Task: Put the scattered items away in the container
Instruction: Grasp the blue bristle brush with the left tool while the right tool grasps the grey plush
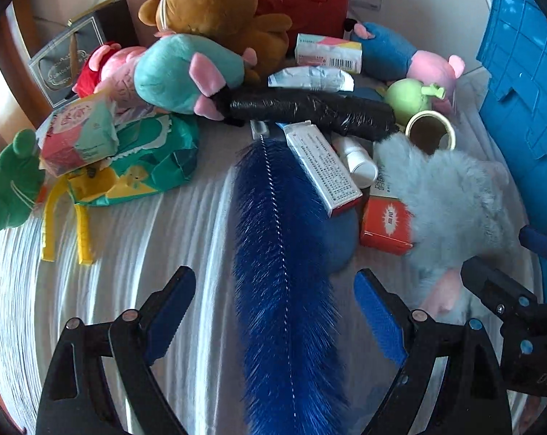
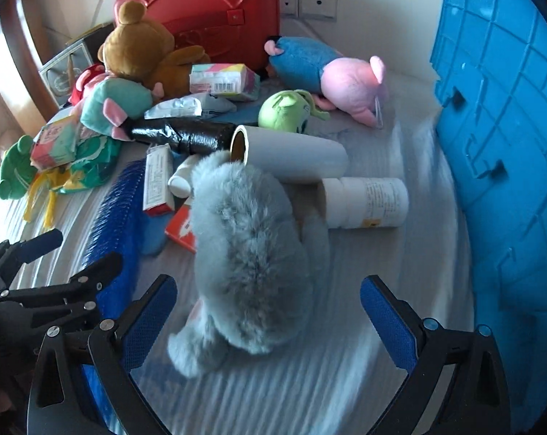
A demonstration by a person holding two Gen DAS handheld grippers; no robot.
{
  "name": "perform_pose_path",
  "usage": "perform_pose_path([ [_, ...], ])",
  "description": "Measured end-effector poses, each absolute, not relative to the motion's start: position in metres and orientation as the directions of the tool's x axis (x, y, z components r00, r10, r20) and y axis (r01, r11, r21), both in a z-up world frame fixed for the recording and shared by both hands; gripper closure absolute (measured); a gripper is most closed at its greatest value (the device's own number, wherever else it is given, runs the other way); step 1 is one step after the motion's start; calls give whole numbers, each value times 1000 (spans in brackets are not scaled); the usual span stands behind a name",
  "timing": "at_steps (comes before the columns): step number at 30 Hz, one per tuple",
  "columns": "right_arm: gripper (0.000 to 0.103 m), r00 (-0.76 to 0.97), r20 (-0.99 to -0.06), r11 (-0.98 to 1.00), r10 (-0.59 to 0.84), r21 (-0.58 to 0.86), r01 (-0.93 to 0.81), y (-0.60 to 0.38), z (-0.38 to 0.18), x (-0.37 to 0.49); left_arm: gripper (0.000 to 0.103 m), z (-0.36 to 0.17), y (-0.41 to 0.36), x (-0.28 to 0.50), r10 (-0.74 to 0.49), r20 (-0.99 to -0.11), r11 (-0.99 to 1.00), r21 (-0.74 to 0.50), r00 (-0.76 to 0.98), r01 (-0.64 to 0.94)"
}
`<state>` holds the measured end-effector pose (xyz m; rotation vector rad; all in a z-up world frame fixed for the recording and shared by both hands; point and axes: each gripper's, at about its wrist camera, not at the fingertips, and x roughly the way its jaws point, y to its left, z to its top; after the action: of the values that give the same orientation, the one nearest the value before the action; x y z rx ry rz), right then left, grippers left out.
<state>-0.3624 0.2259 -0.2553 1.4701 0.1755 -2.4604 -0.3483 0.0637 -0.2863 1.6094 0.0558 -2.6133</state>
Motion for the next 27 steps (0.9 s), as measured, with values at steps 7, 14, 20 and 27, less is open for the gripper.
perform_pose_path([
  [7, 0, -368, -916, -965, -161, 67, 254, 227, -305, -389, 9, -307, 56, -357, 6, -886, -994, -56, -464, 95],
  [14, 0, -470, -867, -968, -164, 48, 248, 236, -311, -376, 1, -306, 65, -359, -21, -891, -997, -17, -453, 79],
  [20, 1, -429, -893, -965, -139, 26, 260, 235, -309, -376, 15, -297, 72, -355, -18, -894, -997, -18, -448, 77],
  [27, 22, -485, -850, -955, -206, 66, 291, 230, -275, -358, 52, -285, 82, -349, -3, -899, -998, -26, -438, 60],
])
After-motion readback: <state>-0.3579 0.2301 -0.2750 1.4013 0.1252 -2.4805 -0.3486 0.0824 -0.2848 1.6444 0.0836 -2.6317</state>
